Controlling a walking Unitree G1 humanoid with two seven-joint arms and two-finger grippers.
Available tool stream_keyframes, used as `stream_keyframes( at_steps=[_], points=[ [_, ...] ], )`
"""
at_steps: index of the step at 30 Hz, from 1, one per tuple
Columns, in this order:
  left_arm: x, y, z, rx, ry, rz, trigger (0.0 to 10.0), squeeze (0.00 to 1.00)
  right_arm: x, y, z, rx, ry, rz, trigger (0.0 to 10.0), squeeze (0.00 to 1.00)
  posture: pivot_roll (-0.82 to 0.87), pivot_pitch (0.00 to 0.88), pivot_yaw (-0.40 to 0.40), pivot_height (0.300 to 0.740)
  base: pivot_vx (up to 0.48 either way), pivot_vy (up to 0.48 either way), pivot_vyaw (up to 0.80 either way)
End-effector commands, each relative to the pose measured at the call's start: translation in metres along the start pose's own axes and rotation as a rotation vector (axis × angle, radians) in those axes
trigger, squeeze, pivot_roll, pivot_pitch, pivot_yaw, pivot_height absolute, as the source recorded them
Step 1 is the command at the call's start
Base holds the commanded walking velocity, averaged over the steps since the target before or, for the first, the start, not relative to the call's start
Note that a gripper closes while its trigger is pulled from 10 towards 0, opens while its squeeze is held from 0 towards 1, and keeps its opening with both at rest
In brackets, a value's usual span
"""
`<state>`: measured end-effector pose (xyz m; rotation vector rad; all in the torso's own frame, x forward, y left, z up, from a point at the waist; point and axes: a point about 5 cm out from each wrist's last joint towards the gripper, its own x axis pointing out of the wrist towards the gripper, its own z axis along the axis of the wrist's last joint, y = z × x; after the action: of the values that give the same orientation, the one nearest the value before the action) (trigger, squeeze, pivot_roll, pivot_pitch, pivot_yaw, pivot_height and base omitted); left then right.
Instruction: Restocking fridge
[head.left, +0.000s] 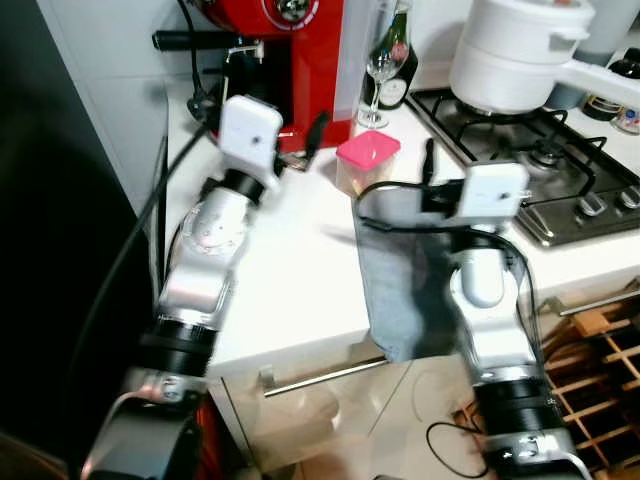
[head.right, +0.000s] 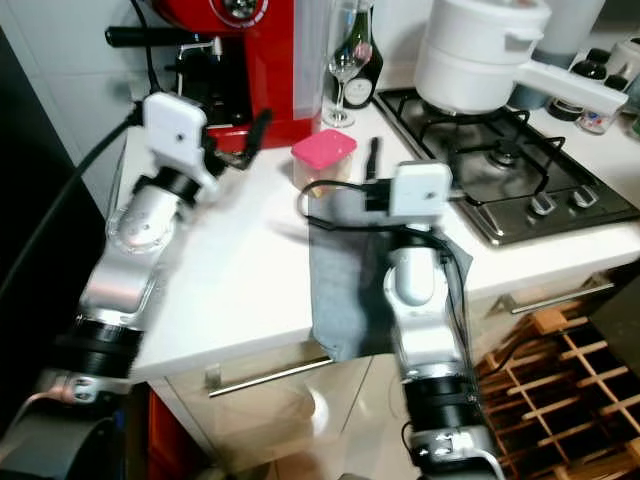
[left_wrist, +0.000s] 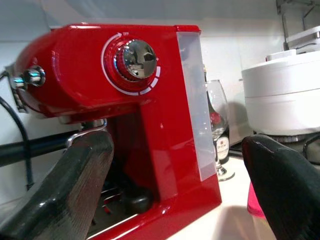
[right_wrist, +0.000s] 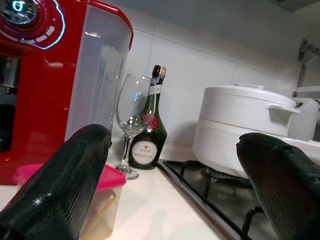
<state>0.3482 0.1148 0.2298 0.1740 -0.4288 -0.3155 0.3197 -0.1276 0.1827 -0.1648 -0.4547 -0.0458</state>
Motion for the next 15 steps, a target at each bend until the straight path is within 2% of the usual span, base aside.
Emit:
stream_keyframes(
  at_steps=[1, 8, 11, 15],
  points=[
    [0.001, -0.007, 0.006, -0.005, -0.032, -0.035, 10.0, 0.00, 0.001, -0.006, 0.001, -0.007, -0.009, -0.021, 10.0, 0.10, -0.10, 0.000, 0.009, 0.740, 0.296, -0.375, 0.00],
    [0.001, -0.011, 0.005, -0.008, -0.024, -0.043, 10.0, 0.00, 0.001, -0.005, 0.000, -0.007, -0.008, -0.016, 10.0, 0.10, -0.10, 0.000, 0.010, 0.740, 0.318, -0.355, 0.00],
    [0.003, -0.006, 0.001, 0.000, 0.008, -0.005, 10.0, 0.00, 0.001, -0.004, 0.000, -0.008, -0.008, -0.013, 10.0, 0.10, -0.10, 0.000, 0.009, 0.740, 0.000, 0.000, 0.00],
    [0.004, 0.005, -0.018, 0.003, 0.134, 0.045, 10.0, 0.00, 0.002, -0.003, 0.000, -0.009, -0.010, -0.008, 10.0, 0.09, -0.10, 0.000, 0.008, 0.740, 0.000, 0.000, 0.00]
  ],
)
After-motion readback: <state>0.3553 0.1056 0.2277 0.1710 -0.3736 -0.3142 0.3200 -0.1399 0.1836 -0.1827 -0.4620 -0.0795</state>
